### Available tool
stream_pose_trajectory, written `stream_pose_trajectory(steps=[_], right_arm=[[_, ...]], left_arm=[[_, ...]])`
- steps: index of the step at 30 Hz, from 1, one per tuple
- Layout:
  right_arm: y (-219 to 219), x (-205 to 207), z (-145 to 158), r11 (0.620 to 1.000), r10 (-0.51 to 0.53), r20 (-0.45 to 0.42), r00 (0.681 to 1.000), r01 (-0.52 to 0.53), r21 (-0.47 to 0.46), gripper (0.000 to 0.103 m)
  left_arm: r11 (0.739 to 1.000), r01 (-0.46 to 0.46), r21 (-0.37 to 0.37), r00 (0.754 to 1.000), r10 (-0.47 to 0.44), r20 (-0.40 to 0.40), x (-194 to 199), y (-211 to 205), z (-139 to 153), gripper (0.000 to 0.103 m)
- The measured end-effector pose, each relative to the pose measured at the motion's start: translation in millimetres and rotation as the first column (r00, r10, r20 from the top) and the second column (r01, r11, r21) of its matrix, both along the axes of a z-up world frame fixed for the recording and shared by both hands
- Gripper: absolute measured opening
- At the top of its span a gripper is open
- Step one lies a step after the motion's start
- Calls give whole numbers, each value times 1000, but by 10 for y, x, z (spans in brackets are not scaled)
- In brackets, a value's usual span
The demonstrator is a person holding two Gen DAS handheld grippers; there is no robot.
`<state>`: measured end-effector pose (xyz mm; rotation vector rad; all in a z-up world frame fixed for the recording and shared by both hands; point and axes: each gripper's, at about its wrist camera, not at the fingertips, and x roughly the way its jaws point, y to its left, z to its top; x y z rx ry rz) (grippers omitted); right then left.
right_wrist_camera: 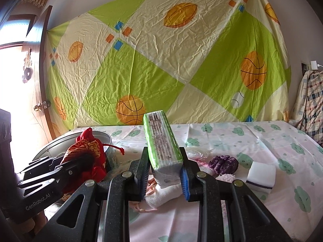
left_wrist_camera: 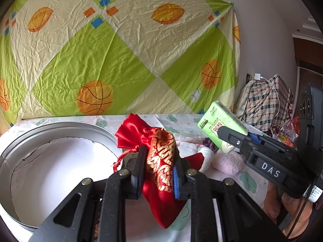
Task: Organize soft objects
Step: 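Lift the red pouch and tissue pack and carry both over the tin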
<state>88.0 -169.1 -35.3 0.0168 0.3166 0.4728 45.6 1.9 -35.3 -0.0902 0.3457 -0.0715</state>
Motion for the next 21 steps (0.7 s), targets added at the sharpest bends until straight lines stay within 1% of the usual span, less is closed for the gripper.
stream_pose_trajectory(steps=[6, 16, 21], right_arm=[[145, -35, 2, 1000, 13, 19, 1000, -13, -19, 29], [297, -68, 3, 999, 47, 27, 999, -46, -26, 29], [357, -84, -2, 998, 64, 28, 998, -63, -23, 29]], left_arm=[[999, -42, -16, 998, 43, 37, -93, 131, 18, 20], [993, -116, -35, 991, 118, 67, -184, 310, 31, 20], [989, -138, -44, 988, 140, 64, -193, 386, 30, 20]])
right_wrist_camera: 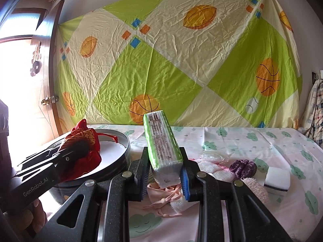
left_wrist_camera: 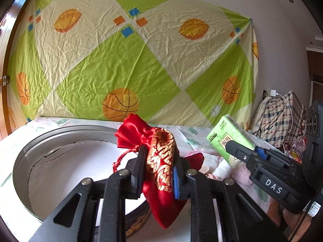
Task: Organize soft objects
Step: 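Lift the red pouch and tissue pack and carry both over the tin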
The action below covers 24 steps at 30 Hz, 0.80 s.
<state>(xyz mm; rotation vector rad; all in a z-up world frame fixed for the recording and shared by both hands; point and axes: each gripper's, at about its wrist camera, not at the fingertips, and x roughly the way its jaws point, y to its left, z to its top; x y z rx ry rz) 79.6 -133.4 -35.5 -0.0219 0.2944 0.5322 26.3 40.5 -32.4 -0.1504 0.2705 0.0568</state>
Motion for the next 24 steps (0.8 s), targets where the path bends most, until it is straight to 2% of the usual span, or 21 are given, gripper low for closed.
stream_pose_trajectory(steps=[24], right_arm=[[439, -105, -7, 997, 78, 11, 997, -77, -27, 29]], left_arm=[[998, -52, -42, 999, 53, 6, -84, 293, -15, 20]])
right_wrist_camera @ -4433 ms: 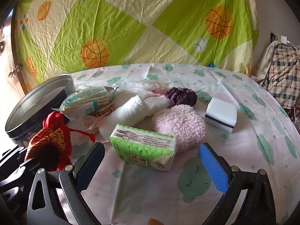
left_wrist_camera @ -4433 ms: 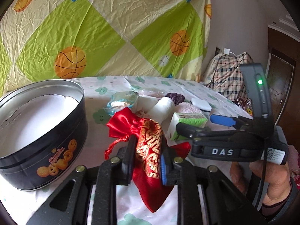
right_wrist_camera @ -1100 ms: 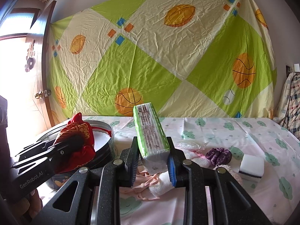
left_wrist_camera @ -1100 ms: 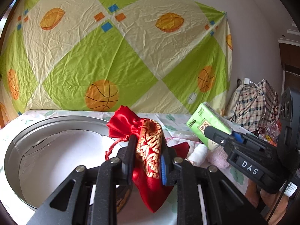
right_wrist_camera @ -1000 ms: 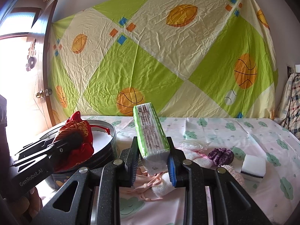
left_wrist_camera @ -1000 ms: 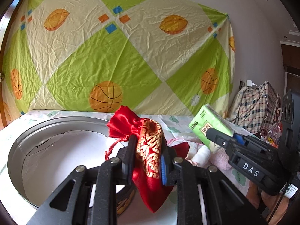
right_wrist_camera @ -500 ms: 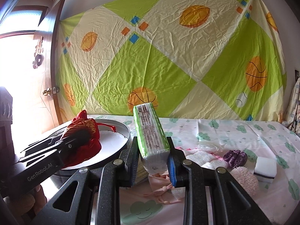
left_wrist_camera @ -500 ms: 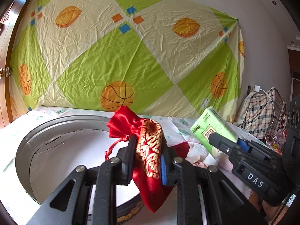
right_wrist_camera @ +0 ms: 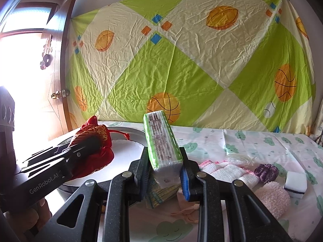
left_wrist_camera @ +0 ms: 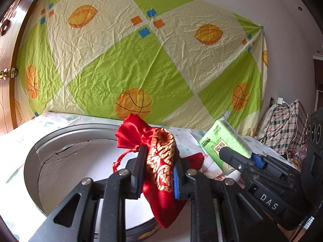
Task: Organize soft objects
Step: 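Lift the red pouch and tissue pack and carry both over the tin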
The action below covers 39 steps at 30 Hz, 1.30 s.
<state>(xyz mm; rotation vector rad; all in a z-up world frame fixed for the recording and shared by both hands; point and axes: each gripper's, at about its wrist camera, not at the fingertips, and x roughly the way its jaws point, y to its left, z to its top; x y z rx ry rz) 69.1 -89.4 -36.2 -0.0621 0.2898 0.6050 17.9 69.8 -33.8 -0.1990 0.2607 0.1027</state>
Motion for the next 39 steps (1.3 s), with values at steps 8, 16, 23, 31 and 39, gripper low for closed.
stream_pose_trajectory(steps=[8, 16, 23, 31, 39], right_arm=[[75, -17, 0, 1000, 18, -3, 1000, -18, 3, 29], [147, -28, 3, 999, 35, -4, 999, -35, 1, 29], [244, -21, 2, 998, 54, -6, 999, -54, -10, 29], [360, -25, -1, 997, 72, -7, 997, -72, -21, 29], [476, -29, -7, 995, 90, -9, 996, -90, -33, 29]], left_arm=[[1000, -29, -8, 1000, 29, -3, -20, 117, -2, 20], [999, -52, -10, 999, 52, -6, -49, 222, -5, 20], [997, -73, -14, 997, 73, -8, -85, 321, -8, 20], [996, -84, -29, 996, 84, -9, -114, 428, -12, 20], [995, -97, -34, 995, 97, -10, -131, 528, -8, 20]])
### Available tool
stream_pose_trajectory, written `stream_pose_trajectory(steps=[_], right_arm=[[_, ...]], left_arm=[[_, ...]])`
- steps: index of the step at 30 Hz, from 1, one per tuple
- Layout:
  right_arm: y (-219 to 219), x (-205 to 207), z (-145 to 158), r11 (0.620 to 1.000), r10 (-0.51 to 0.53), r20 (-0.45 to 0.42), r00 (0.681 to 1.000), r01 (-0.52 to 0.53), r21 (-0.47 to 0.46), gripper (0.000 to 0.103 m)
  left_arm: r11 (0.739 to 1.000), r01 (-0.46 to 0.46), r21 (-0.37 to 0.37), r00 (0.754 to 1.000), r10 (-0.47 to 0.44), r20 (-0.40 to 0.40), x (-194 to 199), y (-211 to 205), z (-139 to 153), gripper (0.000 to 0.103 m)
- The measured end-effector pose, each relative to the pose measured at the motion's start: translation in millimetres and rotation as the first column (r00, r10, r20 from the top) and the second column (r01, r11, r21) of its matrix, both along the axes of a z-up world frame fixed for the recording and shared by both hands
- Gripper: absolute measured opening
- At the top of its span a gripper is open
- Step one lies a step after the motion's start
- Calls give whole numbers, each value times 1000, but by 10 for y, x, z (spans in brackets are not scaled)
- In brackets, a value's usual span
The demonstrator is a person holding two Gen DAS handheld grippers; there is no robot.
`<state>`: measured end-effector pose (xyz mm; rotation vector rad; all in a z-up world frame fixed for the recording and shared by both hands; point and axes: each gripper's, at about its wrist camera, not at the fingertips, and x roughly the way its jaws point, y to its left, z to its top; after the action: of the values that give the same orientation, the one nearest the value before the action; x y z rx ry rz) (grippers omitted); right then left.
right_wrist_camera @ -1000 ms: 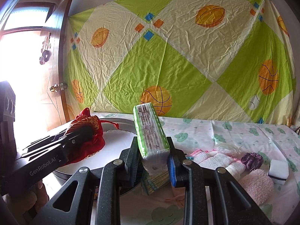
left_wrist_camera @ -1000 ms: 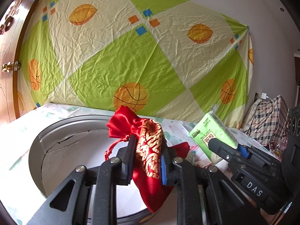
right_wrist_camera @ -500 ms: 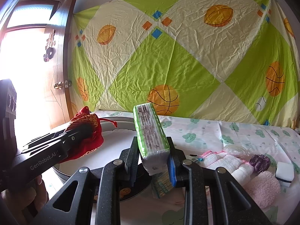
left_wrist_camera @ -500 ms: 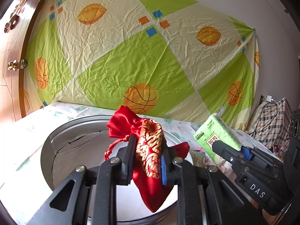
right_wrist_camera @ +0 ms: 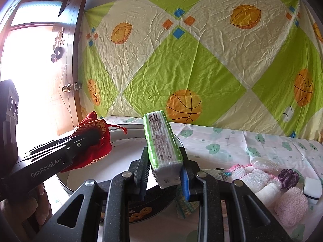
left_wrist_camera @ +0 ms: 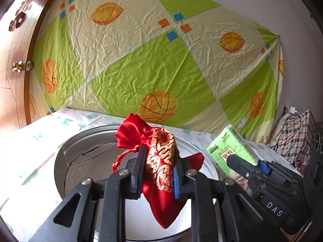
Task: Organize soft objects
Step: 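Open both tools to drop the pouch and tissue pack into the tin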
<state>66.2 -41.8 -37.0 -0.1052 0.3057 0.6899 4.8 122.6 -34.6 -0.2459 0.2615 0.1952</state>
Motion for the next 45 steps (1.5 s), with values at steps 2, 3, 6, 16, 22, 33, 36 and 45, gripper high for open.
stream_pose_trajectory(steps=[2, 3, 6, 16, 22, 33, 36, 45], right_arm=[[29, 0, -4, 1000, 6, -2, 1000, -6, -5, 29], [46, 3, -3, 1000, 10, -5, 1000, -10, -8, 29], [115, 28, 15, 999, 30, -23, 999, -30, -17, 29], [498, 408, 89, 992, 75, -155, 985, -90, -89, 29], [716, 647, 7, 982, 72, -240, 968, -110, -152, 29], [842, 760, -101, 977, 68, -295, 953, -124, -174, 30], [825, 782, -97, 980, 73, -306, 949, -125, -154, 43], [297, 598, 44, 993, 20, -205, 978, -43, -110, 69]], left_arm=[[1000, -4, 5, 1000, 4, -3, -8, 23, 1, 20], [1000, -5, 7, 1000, 5, -5, -8, 33, 5, 20], [1000, -4, 17, 1000, 4, -22, 19, 79, 19, 20], [1000, 3, -16, 983, -6, -186, 291, 484, 55, 20], [1000, -1, -8, 956, -1, -292, 460, 670, -13, 21], [999, 4, 41, 917, 13, -398, 634, 660, -131, 24], [999, -6, 49, 914, 25, -405, 647, 648, -142, 45], [994, -52, 92, 954, 77, -289, 390, 477, 82, 75]])
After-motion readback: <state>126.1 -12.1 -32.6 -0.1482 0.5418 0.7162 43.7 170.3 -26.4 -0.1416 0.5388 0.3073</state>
